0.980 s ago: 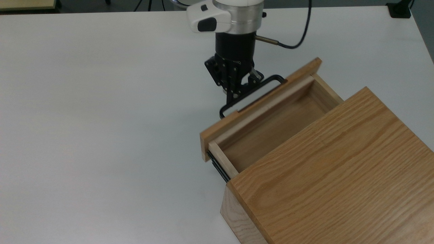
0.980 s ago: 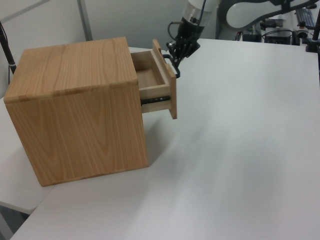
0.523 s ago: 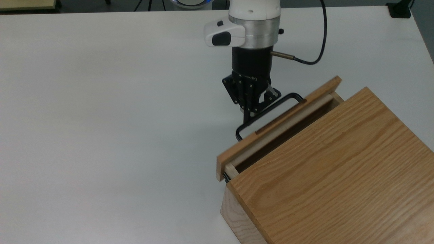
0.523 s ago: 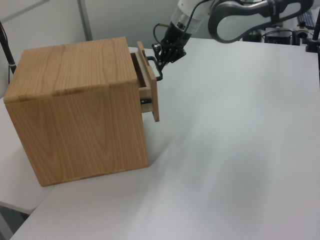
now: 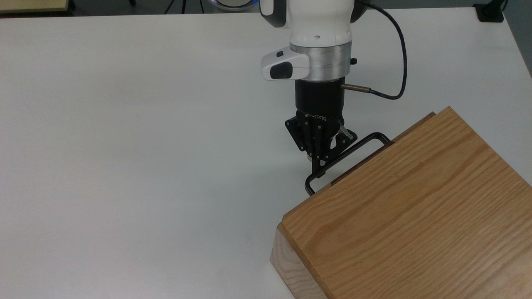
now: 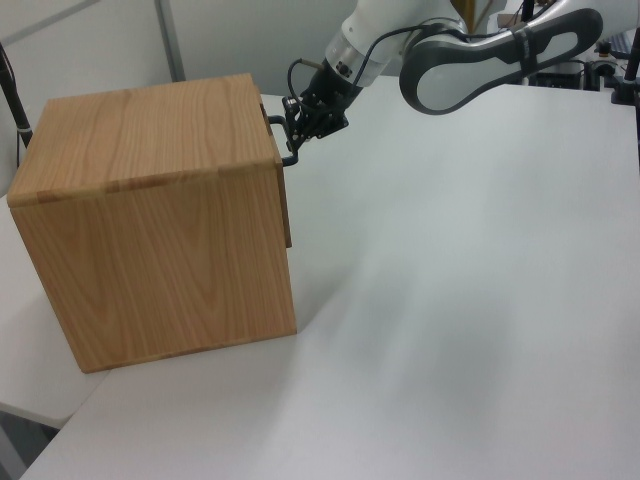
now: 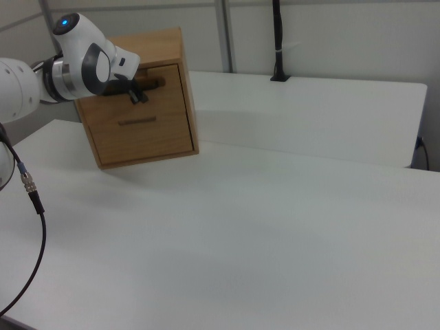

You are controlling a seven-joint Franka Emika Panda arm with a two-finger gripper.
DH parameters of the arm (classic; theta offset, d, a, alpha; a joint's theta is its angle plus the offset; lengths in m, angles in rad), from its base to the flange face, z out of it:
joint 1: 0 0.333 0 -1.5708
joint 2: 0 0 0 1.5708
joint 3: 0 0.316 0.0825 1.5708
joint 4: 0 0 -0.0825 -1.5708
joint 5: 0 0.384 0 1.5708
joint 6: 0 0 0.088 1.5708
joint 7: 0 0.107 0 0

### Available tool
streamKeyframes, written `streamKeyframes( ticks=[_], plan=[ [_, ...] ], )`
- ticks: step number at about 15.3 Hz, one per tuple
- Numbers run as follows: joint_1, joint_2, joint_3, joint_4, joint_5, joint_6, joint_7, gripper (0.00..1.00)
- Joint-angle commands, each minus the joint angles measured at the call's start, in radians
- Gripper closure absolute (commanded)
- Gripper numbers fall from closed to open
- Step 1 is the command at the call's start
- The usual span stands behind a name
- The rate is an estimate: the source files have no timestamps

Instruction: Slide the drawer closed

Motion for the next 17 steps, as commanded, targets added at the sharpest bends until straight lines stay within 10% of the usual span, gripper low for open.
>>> streamKeyframes(
  ticks=[1,4,6,17],
  plan=[
    [-0.023,-0.054,-0.002,-0.014,-0.017,0.0,0.004,1.0],
    [-0.049,-0.15,0.0,-0.097,-0.009,-0.095,-0.055,0.83],
    [-0.053,-0.186,0.0,-0.095,-0.002,-0.272,-0.111,0.06],
    [-0.11,-0.497,-0.01,-0.182,0.121,-0.957,-0.595,0.0]
  ],
)
